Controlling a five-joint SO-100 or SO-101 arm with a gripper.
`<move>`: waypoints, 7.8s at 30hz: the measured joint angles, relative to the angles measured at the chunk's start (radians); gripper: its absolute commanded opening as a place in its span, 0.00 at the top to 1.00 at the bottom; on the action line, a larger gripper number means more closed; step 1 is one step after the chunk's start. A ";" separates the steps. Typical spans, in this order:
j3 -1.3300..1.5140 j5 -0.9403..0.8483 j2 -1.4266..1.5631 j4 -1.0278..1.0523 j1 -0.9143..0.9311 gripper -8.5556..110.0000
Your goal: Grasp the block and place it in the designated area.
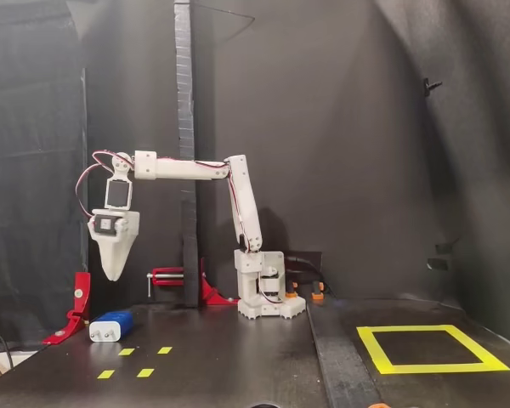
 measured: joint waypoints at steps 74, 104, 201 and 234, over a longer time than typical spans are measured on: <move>-0.002 -1.262 -0.163 -0.169 0.026 0.57; 0.232 -1.262 -0.252 -0.492 0.031 0.57; -0.250 -0.799 -0.127 0.204 -0.275 0.73; -0.250 0.058 -0.117 0.227 -1.123 0.73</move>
